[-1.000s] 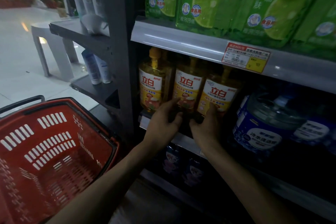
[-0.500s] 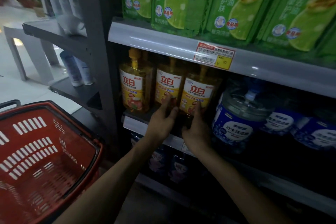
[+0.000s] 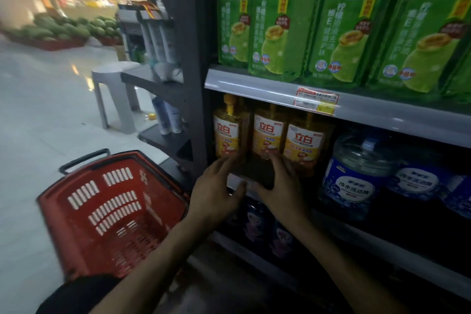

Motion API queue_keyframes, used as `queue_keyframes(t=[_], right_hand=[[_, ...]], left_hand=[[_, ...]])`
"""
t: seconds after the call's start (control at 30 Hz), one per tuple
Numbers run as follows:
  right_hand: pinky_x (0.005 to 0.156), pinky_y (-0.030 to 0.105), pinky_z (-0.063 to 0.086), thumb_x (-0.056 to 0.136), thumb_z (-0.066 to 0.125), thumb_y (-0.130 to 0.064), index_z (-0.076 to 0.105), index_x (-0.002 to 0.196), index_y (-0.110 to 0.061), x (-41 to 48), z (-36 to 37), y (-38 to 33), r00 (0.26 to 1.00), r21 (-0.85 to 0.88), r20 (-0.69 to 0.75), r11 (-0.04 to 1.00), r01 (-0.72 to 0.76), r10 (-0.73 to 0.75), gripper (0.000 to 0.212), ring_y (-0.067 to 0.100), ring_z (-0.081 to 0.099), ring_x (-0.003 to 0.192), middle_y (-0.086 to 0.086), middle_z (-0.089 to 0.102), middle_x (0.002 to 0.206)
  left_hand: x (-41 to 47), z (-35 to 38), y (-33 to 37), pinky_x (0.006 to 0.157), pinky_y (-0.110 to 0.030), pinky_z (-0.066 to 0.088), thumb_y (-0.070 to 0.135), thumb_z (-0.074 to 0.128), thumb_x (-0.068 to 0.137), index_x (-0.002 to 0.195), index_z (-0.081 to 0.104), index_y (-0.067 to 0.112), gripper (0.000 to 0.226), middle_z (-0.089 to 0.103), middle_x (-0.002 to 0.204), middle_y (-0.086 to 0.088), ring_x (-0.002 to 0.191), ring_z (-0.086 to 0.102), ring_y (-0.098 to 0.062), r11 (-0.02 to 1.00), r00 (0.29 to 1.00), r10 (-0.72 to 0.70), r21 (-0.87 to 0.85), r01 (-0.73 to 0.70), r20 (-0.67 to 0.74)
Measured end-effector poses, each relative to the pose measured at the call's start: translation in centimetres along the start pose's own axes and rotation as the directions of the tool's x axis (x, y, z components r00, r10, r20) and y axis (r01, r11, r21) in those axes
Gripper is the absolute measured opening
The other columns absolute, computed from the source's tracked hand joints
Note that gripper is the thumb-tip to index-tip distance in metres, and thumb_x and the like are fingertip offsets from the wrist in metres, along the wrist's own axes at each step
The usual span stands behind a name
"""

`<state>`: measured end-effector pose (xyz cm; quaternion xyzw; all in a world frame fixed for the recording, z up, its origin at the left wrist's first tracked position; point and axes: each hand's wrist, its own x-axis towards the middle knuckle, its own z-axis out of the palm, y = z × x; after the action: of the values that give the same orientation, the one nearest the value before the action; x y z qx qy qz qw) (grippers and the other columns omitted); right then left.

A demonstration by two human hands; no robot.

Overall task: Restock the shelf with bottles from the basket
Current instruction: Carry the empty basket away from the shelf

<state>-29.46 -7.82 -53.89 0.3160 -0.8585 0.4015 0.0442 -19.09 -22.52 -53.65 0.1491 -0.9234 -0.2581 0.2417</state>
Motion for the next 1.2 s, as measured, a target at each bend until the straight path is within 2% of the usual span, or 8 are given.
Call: queue_keyframes(t=[0.17, 0.27, 0.4, 0.53, 0.67, 0.97, 1.07, 1.2], right_hand=[[0.122, 0.043, 0.029, 0.086, 0.075, -0.046, 0.016, 0.161, -0.031, -0.9, 1.4, -3.6, 0.975, -0.062, 0.165, 0.985, 0.161, -0.149, 0.097, 0.022, 0.016, 0.154, -0.002, 0.009, 0.169], [0.12, 0.044, 0.033, 0.082, 0.075, -0.051, 0.017, 0.159, -0.033, -1.4, 1.7, -5.7, 0.952, 0.005, 0.231, 0.979, 0.203, -0.198, 0.098, 0.019, 0.021, 0.152, -0.007, 0.013, 0.166], [0.117, 0.048, 0.036, 0.071, 0.065, -0.068, 0.021, 0.158, -0.034, -1.3, 2.2, -8.8, 0.936, 0.044, 0.273, 0.975, 0.218, -0.222, 0.103, 0.019, 0.024, 0.151, -0.005, 0.02, 0.164], [0.119, 0.046, 0.033, 0.082, 0.075, -0.051, 0.022, 0.159, -0.027, -1.1, 2.4, -12.0, 0.913, -0.003, 0.304, 0.958, 0.288, -0.273, 0.097, 0.023, 0.024, 0.151, 0.0, 0.019, 0.165], [0.117, 0.044, 0.036, 0.082, 0.071, -0.057, 0.021, 0.16, -0.028, -0.8, 3.8, -14.0, 0.885, -0.042, 0.362, 0.943, 0.329, -0.293, 0.096, 0.026, 0.028, 0.149, 0.002, 0.019, 0.165], [0.119, 0.046, 0.033, 0.081, 0.069, -0.059, 0.022, 0.158, -0.028, 0.0, 10.3, -16.3, 0.849, -0.083, 0.457, 0.938, 0.337, -0.265, 0.095, 0.027, 0.027, 0.15, 0.005, 0.024, 0.163], [0.114, 0.045, 0.039, 0.079, 0.069, -0.06, 0.029, 0.154, -0.026, 0.1, 13.6, -15.9, 0.851, -0.114, 0.464, 0.936, 0.333, -0.246, 0.092, 0.027, 0.038, 0.142, 0.005, 0.036, 0.154], [0.119, 0.047, 0.032, 0.082, 0.067, -0.06, 0.023, 0.158, -0.025, 0.0, 18.3, -14.1, 0.815, -0.209, 0.553, 0.918, 0.336, -0.173, 0.094, 0.032, 0.027, 0.148, 0.013, 0.028, 0.161]], left_hand=[[-6.2, -6.2, -2.5, 0.113, -0.043, 0.043, 0.058, 0.053, 0.091, 0.157, 0.035, 0.034, 0.073, 0.044, 0.157, -0.004, 0.14, 0.046, -0.025, 0.95, 0.996, -0.094, 0.3, 0.085, 0.014], [-8.8, -9.3, -4.2, 0.108, -0.045, 0.047, 0.061, 0.05, 0.083, 0.154, 0.045, 0.033, 0.076, 0.052, 0.152, -0.011, 0.134, 0.055, -0.033, 0.909, 0.984, -0.17, 0.378, 0.177, -0.054], [-10.6, -13.8, -5.1, 0.114, -0.044, 0.043, 0.069, 0.038, 0.078, 0.158, 0.037, 0.037, 0.086, 0.044, 0.159, -0.011, 0.14, 0.049, -0.033, 0.837, 0.963, -0.26, 0.48, 0.261, -0.069], [-11.7, -17.3, -5.4, 0.115, -0.039, 0.041, 0.069, 0.047, 0.082, 0.159, 0.032, 0.039, 0.084, 0.042, 0.161, -0.007, 0.144, 0.045, -0.028, 0.812, 0.943, -0.318, 0.486, 0.325, -0.098], [-12.9, -18.9, -6.8, 0.113, -0.037, 0.041, 0.058, 0.059, 0.092, 0.16, 0.031, 0.036, 0.077, 0.04, 0.162, -0.004, 0.145, 0.044, -0.025, 0.786, 0.941, -0.322, 0.526, 0.325, -0.1], [-15.0, -19.2, -14.0, 0.109, -0.041, 0.046, 0.065, 0.055, 0.092, 0.16, 0.03, 0.035, 0.079, 0.045, 0.157, -0.002, 0.139, 0.05, -0.024, 0.728, 0.895, -0.422, 0.534, 0.429, -0.143], [-15.5, -18.1, -16.7, 0.107, -0.039, 0.048, 0.066, 0.054, 0.093, 0.16, 0.032, 0.033, 0.078, 0.047, 0.155, 0.001, 0.135, 0.053, -0.022, 0.709, 0.861, -0.475, 0.501, 0.496, -0.182], [-15.8, -15.1, -20.6, 0.102, -0.046, 0.053, 0.07, 0.053, 0.09, 0.159, 0.022, 0.033, 0.084, 0.048, 0.151, -0.004, 0.13, 0.056, -0.026, 0.636, 0.77, -0.621, 0.48, 0.604, -0.145]])
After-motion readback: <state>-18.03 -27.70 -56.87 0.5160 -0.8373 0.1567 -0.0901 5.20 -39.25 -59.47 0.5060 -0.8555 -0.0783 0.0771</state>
